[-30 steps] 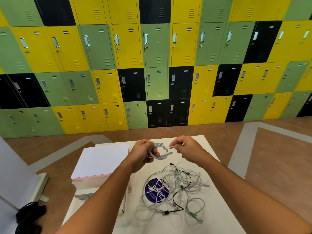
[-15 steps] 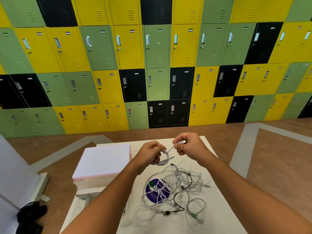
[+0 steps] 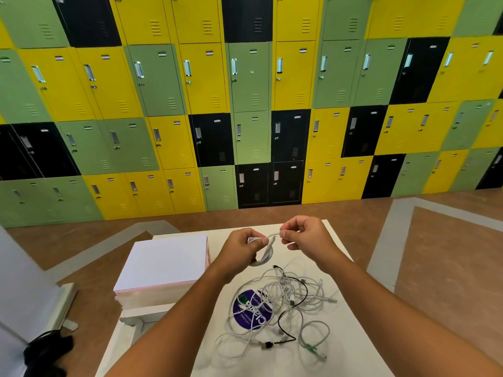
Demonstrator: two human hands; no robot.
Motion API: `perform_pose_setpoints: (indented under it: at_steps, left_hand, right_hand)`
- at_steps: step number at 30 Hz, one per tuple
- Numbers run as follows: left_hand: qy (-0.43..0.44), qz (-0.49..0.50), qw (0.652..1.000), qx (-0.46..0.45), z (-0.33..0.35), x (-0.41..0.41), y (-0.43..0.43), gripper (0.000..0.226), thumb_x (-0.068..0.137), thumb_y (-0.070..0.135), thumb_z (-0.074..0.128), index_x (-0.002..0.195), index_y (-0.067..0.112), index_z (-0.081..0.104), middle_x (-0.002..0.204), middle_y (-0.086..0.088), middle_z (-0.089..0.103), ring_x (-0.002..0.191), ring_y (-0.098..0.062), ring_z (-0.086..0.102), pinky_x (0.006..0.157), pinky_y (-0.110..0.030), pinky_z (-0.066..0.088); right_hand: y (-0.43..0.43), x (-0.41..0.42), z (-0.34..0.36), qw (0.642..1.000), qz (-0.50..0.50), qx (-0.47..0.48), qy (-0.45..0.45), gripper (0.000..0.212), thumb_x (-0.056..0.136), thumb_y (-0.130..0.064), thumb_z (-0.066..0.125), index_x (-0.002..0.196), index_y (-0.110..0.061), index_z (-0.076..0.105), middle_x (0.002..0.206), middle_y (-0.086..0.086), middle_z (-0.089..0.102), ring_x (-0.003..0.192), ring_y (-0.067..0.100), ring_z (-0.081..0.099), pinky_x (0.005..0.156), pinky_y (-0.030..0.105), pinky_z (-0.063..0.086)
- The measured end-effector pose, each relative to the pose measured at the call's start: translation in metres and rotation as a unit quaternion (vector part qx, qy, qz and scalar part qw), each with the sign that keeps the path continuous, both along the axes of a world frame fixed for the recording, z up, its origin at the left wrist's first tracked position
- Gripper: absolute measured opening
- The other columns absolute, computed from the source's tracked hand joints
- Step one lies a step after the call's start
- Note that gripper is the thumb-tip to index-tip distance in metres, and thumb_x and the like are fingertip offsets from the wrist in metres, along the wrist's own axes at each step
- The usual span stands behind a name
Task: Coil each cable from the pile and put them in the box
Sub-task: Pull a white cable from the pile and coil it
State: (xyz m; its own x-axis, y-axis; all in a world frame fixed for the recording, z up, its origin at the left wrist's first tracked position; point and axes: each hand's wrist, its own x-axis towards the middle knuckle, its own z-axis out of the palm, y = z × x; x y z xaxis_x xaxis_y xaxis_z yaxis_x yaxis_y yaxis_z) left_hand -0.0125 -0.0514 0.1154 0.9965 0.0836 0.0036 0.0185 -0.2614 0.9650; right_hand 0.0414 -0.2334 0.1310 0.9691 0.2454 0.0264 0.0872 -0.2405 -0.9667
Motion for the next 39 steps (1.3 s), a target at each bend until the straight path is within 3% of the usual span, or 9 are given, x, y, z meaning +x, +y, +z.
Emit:
perform_pose_setpoints:
  at_steps: [7, 13, 17, 20, 23, 29, 32, 35, 39]
  left_hand:
    - [-0.024, -0.020, 0.992, -0.121, 0.003, 0.001, -0.004, 0.018, 0.102, 0.018, 0.056, 0.088, 0.011, 0.064, 0.057, 0.003, 0.046, 0.051, -0.009, 0.033, 0.050, -0.023, 0.031]
    - [-0.066, 0.004, 0.990, -0.124, 0.009, 0.000, -0.012, 0.018, 0.105, 0.021, 0.049, 0.093, 0.011, 0.059, 0.061, 0.010, 0.060, 0.050, -0.001, 0.048, 0.051, -0.016, 0.040]
    - [-0.078, 0.021, 0.992, -0.092, 0.013, 0.003, -0.013, 0.018, 0.104, 0.024, 0.052, 0.097, 0.009, 0.059, 0.078, 0.001, 0.066, 0.059, 0.000, 0.056, 0.054, -0.016, 0.045]
    - [-0.068, 0.035, 0.994, -0.083, 0.008, 0.005, -0.014, 0.017, 0.103, 0.029, 0.053, 0.094, 0.016, 0.060, 0.090, -0.007, 0.069, 0.074, -0.009, 0.062, 0.066, -0.025, 0.049]
    - [-0.066, 0.048, 0.993, -0.087, 0.003, 0.007, -0.016, 0.015, 0.103, 0.029, 0.054, 0.094, 0.018, 0.059, 0.098, -0.013, 0.069, 0.085, -0.020, 0.063, 0.074, -0.036, 0.052]
    - [-0.061, 0.063, 0.992, -0.093, 0.004, 0.011, -0.018, 0.016, 0.101, 0.025, 0.057, 0.098, 0.010, 0.060, 0.094, -0.014, 0.071, 0.081, -0.023, 0.067, 0.069, -0.042, 0.059]
    - [-0.057, 0.060, 0.993, -0.089, 0.006, 0.010, -0.018, 0.016, 0.101, 0.024, 0.057, 0.095, 0.009, 0.061, 0.079, -0.003, 0.069, 0.068, -0.011, 0.062, 0.055, -0.026, 0.050]
    - [-0.059, 0.053, 0.993, -0.091, 0.005, 0.008, -0.011, 0.015, 0.103, 0.019, 0.055, 0.090, 0.011, 0.058, 0.065, 0.001, 0.061, 0.058, -0.010, 0.053, 0.053, -0.025, 0.044]
    - [-0.066, 0.029, 0.994, -0.082, 0.003, 0.005, -0.005, 0.014, 0.104, 0.017, 0.052, 0.093, 0.009, 0.054, 0.067, -0.002, 0.058, 0.057, -0.010, 0.052, 0.053, -0.022, 0.045]
  right_hand:
    - [0.007, -0.011, -0.006, 0.997, 0.034, -0.052, -0.041, 0.010, 0.092, -0.016, 0.070, 0.083, -0.016, 0.076, 0.071, -0.003, 0.071, 0.064, 0.004, 0.060, 0.057, 0.019, 0.048]
    - [0.020, -0.018, -0.005, 0.971, 0.066, 0.193, 0.125, 0.011, 0.093, -0.003, 0.065, 0.100, 0.003, 0.070, 0.087, 0.017, 0.073, 0.078, 0.026, 0.070, 0.067, 0.030, 0.057]
    - [0.025, -0.020, -0.003, 0.948, 0.061, 0.260, 0.175, 0.021, 0.094, 0.004, 0.054, 0.110, -0.001, 0.066, 0.092, 0.018, 0.073, 0.080, 0.028, 0.070, 0.072, 0.036, 0.055]
    - [0.024, -0.022, -0.002, 0.947, 0.075, 0.249, 0.187, 0.030, 0.094, -0.007, 0.045, 0.112, -0.002, 0.068, 0.095, 0.016, 0.072, 0.086, 0.027, 0.067, 0.078, 0.041, 0.050]
    - [0.025, -0.023, -0.004, 0.959, 0.090, 0.213, 0.165, 0.040, 0.082, -0.026, 0.064, 0.115, -0.003, 0.066, 0.096, 0.013, 0.072, 0.089, 0.027, 0.068, 0.078, 0.041, 0.049]
    - [0.035, -0.026, -0.012, 0.976, 0.104, 0.172, 0.086, 0.068, 0.062, -0.003, 0.078, 0.122, -0.015, 0.046, 0.100, 0.005, 0.074, 0.091, 0.021, 0.070, 0.081, 0.040, 0.057]
    - [0.038, -0.022, -0.014, 0.986, 0.067, 0.148, 0.043, 0.056, 0.073, 0.005, 0.077, 0.119, -0.014, 0.050, 0.103, 0.013, 0.074, 0.098, 0.030, 0.071, 0.084, 0.045, 0.061]
    - [0.038, -0.021, -0.011, 0.993, 0.026, 0.118, -0.010, 0.024, 0.089, -0.002, 0.070, 0.109, -0.014, 0.064, 0.093, 0.006, 0.075, 0.086, 0.016, 0.072, 0.074, 0.029, 0.059]
    - [0.036, -0.021, -0.009, 0.991, -0.004, 0.134, -0.023, 0.012, 0.087, -0.015, 0.077, 0.098, -0.014, 0.074, 0.085, 0.002, 0.075, 0.082, 0.019, 0.071, 0.077, 0.037, 0.062]
